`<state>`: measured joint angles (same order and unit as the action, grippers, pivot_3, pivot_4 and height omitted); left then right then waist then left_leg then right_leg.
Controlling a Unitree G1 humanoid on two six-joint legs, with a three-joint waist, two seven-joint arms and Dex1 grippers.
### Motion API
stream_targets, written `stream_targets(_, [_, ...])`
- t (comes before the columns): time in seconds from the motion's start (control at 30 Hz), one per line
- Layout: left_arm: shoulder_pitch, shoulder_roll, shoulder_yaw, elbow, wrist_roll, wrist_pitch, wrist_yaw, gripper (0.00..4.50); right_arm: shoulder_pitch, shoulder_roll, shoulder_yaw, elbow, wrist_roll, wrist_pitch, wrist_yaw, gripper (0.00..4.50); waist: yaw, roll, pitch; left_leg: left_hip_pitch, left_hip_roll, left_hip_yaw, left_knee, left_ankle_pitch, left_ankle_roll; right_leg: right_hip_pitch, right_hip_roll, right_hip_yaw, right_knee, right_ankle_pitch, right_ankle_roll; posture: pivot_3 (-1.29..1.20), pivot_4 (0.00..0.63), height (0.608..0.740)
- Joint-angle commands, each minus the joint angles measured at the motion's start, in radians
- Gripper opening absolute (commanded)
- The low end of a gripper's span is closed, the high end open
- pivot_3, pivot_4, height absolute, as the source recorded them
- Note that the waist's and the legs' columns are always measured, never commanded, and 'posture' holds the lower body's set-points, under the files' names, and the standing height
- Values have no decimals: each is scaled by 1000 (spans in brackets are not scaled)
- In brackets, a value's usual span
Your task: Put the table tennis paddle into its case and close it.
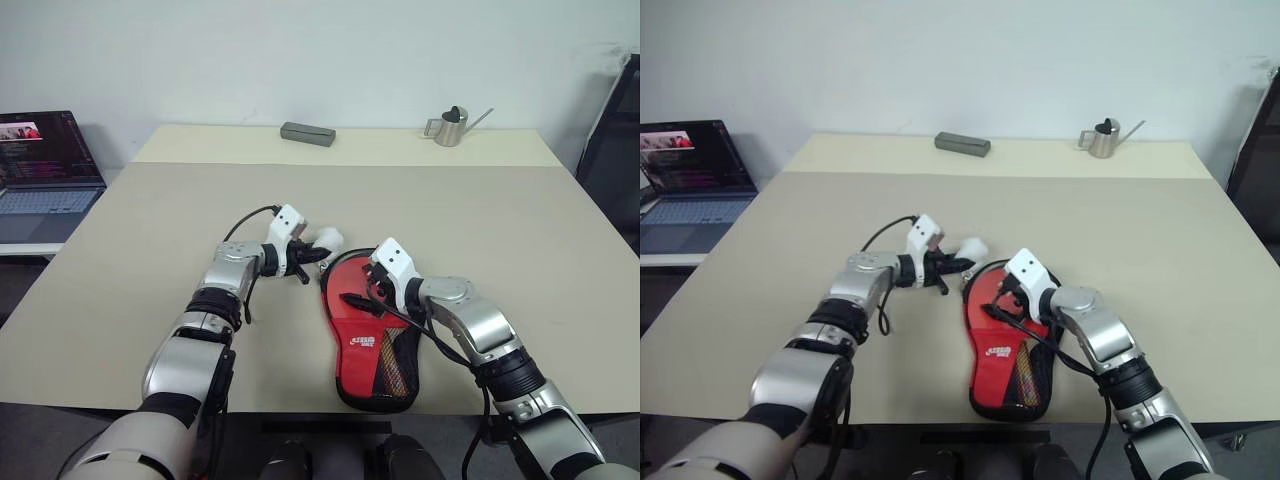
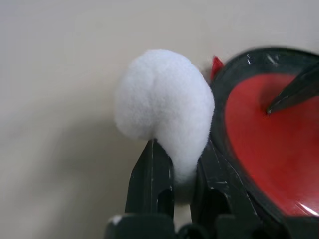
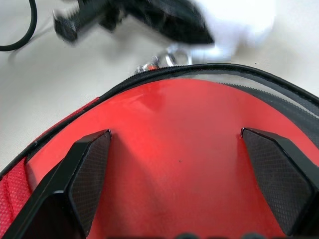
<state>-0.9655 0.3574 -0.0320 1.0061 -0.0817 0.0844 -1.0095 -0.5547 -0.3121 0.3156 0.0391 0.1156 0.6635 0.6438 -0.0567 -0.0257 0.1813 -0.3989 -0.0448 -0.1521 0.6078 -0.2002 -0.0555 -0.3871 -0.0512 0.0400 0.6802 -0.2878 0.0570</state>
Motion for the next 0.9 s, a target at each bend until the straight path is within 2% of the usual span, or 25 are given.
stream_targets(0.03, [-54, 23, 9, -10, 7, -27, 8, 107, 76, -38, 56, 22, -57, 80, -20, 4500, 1, -1, -1, 0, 0, 0, 0, 0, 0, 0, 0, 0, 0, 0, 0, 0, 150, 740])
stream_targets(0.23, [-135, 8, -2, 104, 57, -69, 72, 107, 156, -23, 55, -66, -50, 133, -71, 4500, 9, -3, -3, 0, 0, -1, 1, 0, 0, 2, 0, -1, 0, -1, 2, 0, 150, 740])
stream_targets(0.6, [-244, -100, -30, 249, 133, -148, 157, 107, 284, 72, 57, -191, -33, 233, -211, 4500, 2, -5, -8, 2, -1, 0, 0, 0, 0, 2, 0, -1, 0, -1, 2, 0, 150, 740])
stream_targets(0.9, [-332, -120, -21, 317, 193, -185, 324, 107, 330, 131, 63, -211, -30, 255, -279, 4500, 0, -7, -9, 4, 0, -1, 0, 0, 0, 4, 3, 0, 0, -1, 2, 0, 150, 740])
